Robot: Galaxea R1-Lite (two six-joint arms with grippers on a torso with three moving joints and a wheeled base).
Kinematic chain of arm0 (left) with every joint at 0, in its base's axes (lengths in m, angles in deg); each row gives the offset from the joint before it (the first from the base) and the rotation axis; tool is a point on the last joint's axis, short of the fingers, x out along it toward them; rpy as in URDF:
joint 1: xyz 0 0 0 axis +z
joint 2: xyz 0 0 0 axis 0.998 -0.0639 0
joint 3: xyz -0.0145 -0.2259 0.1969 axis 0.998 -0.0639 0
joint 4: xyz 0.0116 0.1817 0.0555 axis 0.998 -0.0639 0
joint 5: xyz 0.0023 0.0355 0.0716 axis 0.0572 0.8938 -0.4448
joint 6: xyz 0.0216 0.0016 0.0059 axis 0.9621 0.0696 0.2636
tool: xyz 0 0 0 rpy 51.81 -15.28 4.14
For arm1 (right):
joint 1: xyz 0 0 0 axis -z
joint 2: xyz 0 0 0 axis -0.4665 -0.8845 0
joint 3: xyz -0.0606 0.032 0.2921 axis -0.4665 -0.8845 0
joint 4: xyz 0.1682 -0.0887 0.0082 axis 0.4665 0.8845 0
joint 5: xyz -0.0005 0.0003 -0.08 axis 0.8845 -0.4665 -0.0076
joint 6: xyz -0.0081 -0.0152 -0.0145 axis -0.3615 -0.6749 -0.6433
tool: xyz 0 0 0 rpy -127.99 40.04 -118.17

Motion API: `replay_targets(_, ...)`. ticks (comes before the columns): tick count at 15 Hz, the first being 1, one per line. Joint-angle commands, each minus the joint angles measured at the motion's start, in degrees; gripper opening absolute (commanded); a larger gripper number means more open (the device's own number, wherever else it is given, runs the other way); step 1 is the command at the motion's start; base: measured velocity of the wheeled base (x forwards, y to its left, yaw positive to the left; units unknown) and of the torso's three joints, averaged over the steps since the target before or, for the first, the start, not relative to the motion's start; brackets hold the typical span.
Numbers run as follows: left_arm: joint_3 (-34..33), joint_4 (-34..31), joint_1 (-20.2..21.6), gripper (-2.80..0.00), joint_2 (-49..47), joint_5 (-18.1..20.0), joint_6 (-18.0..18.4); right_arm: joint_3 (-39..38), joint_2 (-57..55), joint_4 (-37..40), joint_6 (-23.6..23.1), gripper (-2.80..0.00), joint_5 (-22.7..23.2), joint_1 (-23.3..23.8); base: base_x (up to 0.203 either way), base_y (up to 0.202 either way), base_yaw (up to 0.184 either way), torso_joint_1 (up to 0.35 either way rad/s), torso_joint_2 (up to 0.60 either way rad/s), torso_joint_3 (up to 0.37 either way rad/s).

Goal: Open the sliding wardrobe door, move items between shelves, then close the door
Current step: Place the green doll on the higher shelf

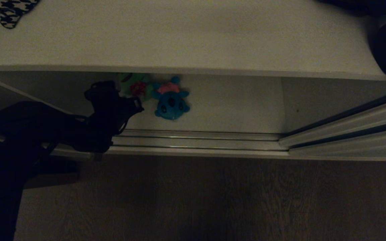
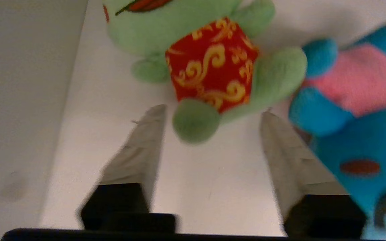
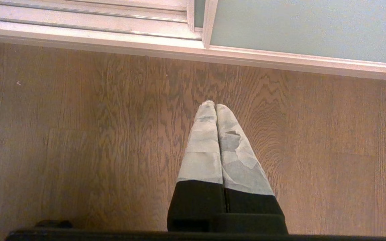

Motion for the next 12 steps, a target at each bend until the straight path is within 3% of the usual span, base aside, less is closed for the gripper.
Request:
replay_targets(1,2.8,0.3,0.0,0.0,-3.9,-0.1,-0.6,0.0,0.2,0.0,0.0,-2.8,0.0,0.0,0.0,0.0,0.0,0.0,0.0,0.0)
replay_targets(7,12.0,1.0,0.4,0.0,-10.7,-2.2,-0.5,0.0,0.2,0.0,0.0,-2.8,0.0,-0.1,0.0,0.0,0.0,0.0,0.0,0.0)
replay_targets(12,12.0,2.9,0.5,0.0,-11.4,-1.5,-0.8,0.0,0.2,0.0,0.0,-2.8,0.0,0.0,0.0,0.0,0.0,0.0,0.0,0.0)
